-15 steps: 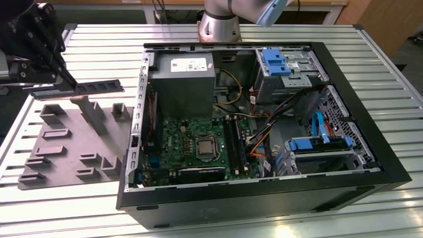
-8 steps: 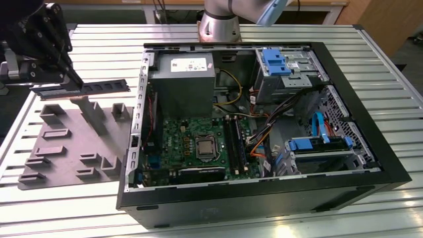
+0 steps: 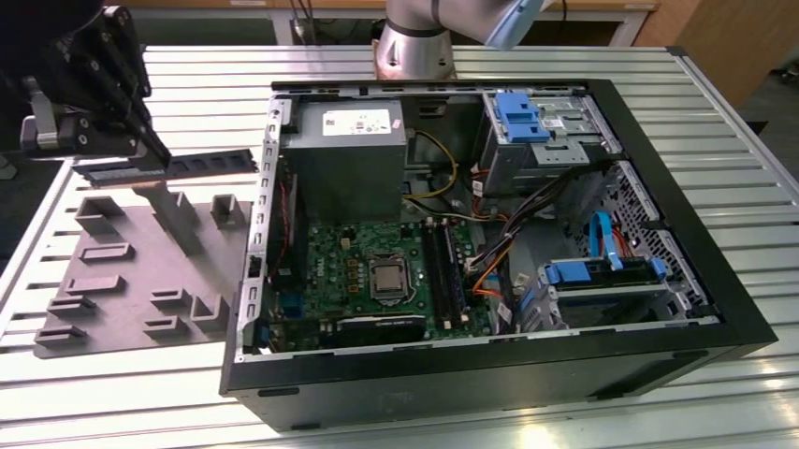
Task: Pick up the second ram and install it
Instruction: 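Pick up the second ram and move it above second insertion slot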
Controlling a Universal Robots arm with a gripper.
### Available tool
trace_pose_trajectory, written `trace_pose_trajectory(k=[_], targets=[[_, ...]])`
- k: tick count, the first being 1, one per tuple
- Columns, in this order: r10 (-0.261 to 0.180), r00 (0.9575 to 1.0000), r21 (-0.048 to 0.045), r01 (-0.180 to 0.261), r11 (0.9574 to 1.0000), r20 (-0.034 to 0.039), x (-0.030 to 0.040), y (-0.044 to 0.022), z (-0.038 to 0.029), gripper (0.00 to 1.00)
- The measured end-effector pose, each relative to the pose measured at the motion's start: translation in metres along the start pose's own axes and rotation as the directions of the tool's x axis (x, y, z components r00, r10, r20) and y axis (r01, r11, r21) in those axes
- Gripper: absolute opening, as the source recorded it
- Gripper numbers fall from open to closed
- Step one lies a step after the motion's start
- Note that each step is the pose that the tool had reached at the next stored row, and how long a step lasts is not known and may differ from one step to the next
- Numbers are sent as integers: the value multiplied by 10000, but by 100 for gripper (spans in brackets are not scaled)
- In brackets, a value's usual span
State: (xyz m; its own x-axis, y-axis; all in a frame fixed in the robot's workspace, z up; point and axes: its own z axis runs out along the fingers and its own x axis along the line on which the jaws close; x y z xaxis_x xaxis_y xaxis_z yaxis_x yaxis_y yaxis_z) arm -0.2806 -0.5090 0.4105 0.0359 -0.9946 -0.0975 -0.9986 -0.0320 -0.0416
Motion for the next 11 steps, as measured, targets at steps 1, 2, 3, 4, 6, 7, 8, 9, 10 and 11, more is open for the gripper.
trace_pose_trajectory(k=[1,2,3,4,6,7,8,9,10,11], targets=[[0,10000,0,0,10000,0,1,-12,0,12],[0,10000,0,0,10000,0,1,-24,1,12],[0,10000,0,0,10000,-1,1,-37,1,12],[0,10000,0,0,10000,0,2,-49,2,12],[0,10000,0,0,10000,0,3,-70,3,12],[0,10000,0,0,10000,-1,3,-80,3,12],[0,10000,-1,0,10000,-1,3,-90,3,12],[0,10000,0,0,10000,-1,4,-100,3,12],[0,10000,0,0,10000,-1,4,-112,4,12],[0,10000,0,0,10000,0,4,-124,5,12]])
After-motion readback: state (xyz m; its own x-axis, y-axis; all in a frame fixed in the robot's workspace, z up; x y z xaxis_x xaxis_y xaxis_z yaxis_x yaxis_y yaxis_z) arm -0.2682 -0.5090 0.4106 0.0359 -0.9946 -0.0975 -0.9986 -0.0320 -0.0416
